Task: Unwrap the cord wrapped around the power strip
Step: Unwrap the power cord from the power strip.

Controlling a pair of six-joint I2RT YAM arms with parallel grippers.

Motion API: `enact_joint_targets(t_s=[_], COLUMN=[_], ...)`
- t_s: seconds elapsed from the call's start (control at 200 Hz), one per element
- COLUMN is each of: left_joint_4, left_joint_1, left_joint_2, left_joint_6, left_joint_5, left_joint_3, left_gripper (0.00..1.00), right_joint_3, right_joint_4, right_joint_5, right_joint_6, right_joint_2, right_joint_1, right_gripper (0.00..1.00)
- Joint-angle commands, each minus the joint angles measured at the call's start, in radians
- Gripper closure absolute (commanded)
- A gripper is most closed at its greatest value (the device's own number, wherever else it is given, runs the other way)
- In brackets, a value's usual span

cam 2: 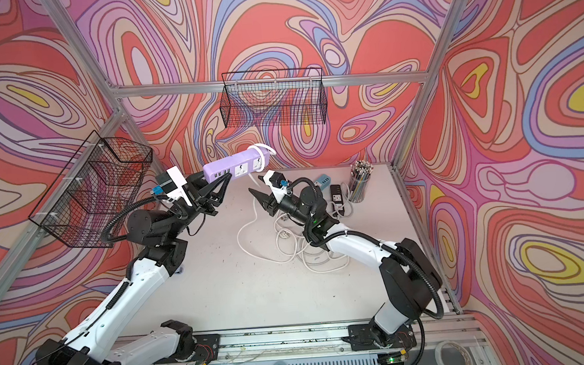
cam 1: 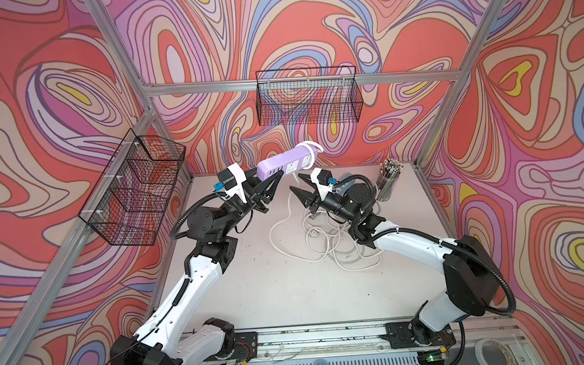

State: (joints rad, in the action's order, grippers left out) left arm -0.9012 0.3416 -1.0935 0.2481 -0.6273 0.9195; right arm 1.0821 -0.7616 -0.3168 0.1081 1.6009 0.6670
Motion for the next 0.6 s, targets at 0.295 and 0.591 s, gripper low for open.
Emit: enact_joint_targets(t_s=[0.295,0.591], left_joint_4=[-0.09,-0.1], left_joint_1=[0.006,0.005], left_joint_2=[0.034,0.017], left_joint_6=[-0.002,0.016], left_joint_5=[0.011,0.005], left_joint_3=[-0.011,-0.011], left_gripper=[1.0,1.0], right_joint_3=[-0.013,0.145], right_joint_4=[-0.081,0.037], right_joint_5=[-0.017,-0.122], right_joint_6=[-0.11,-0.129], right_joint_2=[-0.015,-0.027], right_joint_1=[-0.077,-0.231], right_gripper=[1.0,1.0])
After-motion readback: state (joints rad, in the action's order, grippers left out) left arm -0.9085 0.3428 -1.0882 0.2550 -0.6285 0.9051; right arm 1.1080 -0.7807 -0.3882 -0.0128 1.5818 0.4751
